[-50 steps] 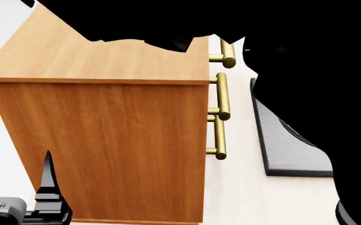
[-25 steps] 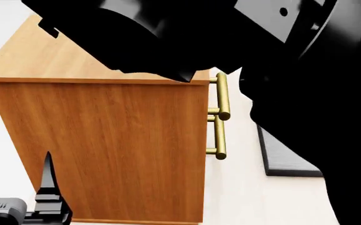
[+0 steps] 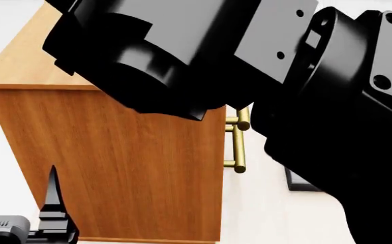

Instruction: Put the bowl on the top of the cabinet.

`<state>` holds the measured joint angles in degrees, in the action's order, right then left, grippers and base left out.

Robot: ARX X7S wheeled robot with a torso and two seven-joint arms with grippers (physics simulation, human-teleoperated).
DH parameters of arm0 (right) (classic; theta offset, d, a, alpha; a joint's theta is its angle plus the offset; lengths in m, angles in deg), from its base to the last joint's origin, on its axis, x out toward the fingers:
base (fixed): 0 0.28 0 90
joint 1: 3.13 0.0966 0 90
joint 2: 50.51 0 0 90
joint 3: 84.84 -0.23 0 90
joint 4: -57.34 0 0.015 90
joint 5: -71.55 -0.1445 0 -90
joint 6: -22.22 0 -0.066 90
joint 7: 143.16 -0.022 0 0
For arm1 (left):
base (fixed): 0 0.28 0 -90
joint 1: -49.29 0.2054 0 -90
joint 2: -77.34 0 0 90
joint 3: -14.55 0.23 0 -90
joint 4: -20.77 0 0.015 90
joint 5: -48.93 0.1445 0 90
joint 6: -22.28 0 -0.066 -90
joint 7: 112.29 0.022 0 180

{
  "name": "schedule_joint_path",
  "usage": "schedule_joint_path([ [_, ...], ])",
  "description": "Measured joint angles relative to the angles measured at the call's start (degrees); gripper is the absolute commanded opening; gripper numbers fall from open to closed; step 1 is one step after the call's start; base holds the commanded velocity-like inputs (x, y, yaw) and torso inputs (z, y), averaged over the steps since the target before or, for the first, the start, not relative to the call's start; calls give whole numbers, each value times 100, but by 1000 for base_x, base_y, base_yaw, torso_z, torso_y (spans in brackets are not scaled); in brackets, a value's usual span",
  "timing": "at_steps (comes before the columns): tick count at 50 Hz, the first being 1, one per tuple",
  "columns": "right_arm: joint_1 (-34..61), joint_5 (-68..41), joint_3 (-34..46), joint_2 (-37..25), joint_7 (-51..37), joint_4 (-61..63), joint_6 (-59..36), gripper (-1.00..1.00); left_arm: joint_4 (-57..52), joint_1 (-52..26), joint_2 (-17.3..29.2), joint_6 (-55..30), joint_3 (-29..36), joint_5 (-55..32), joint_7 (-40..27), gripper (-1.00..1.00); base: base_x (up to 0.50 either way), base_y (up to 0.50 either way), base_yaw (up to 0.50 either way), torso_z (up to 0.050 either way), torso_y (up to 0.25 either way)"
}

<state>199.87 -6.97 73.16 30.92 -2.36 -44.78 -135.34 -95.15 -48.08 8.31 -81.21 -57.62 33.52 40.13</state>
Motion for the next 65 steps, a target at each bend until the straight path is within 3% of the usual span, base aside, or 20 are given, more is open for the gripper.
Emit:
schedule_joint_path([
  [65, -380, 92, 299, 114, -4, 345, 113, -100, -22, -10, 60, 19, 65, -54, -81, 100, 0, 0, 0, 0, 0],
])
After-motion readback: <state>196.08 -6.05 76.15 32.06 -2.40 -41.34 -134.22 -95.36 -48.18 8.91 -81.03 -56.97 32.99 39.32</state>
